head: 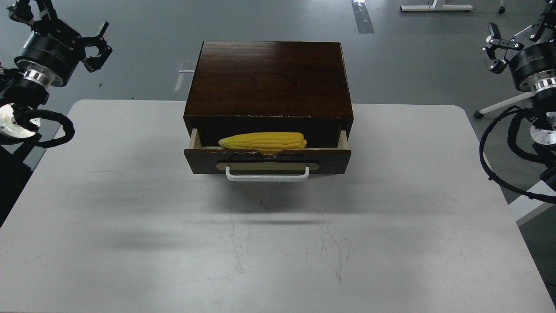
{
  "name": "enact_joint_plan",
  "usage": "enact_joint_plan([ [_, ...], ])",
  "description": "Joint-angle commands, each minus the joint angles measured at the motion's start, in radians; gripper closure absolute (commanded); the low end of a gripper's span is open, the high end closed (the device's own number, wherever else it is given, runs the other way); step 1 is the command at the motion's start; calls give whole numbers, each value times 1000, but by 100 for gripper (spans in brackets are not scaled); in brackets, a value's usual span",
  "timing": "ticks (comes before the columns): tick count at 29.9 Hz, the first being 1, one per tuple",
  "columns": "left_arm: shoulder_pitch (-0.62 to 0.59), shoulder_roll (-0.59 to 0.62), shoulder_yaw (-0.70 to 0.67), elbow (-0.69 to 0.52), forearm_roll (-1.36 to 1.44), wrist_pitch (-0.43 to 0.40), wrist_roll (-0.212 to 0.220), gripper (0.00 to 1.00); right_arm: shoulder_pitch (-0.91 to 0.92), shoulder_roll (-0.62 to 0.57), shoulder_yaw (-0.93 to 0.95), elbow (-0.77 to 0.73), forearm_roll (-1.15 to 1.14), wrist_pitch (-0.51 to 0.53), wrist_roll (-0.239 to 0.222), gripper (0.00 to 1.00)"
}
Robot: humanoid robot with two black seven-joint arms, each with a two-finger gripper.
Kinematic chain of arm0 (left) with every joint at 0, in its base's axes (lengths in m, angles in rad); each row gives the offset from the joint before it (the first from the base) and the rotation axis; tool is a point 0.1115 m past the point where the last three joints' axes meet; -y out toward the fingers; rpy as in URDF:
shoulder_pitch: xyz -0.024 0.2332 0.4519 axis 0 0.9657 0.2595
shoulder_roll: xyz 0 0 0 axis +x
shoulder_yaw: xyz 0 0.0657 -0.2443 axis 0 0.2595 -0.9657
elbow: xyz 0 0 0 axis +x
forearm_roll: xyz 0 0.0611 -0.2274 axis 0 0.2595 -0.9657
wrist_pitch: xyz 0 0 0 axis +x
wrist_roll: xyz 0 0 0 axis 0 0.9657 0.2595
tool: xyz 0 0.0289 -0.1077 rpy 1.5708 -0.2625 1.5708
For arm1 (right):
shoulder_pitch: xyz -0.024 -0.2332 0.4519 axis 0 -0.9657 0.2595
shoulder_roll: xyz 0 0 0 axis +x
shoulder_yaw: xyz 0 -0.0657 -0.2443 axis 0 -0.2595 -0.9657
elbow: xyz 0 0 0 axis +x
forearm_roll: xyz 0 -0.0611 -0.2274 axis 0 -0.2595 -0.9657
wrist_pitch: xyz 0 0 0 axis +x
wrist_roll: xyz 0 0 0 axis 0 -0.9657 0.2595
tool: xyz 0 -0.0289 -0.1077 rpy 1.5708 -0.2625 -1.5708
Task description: Put corn in drawer with both arms
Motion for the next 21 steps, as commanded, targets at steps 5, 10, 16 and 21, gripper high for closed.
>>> enact_joint_plan([
  [5, 18, -12, 0, 2, 0, 0, -3, 2, -39, 8, 3, -2, 1, 11, 0, 0],
  [10, 53, -12, -2, 2, -1, 0, -6, 2, -57, 8, -2, -8, -2, 11, 0, 0],
  [16, 58, -10, -2, 2, 0, 0, -6, 2, -65, 8, -5, -3, -4, 11, 0, 0],
  [21, 64, -10, -2, 2, -1, 0, -8, 2, -63, 5, -2, 2, -4, 11, 0, 0],
])
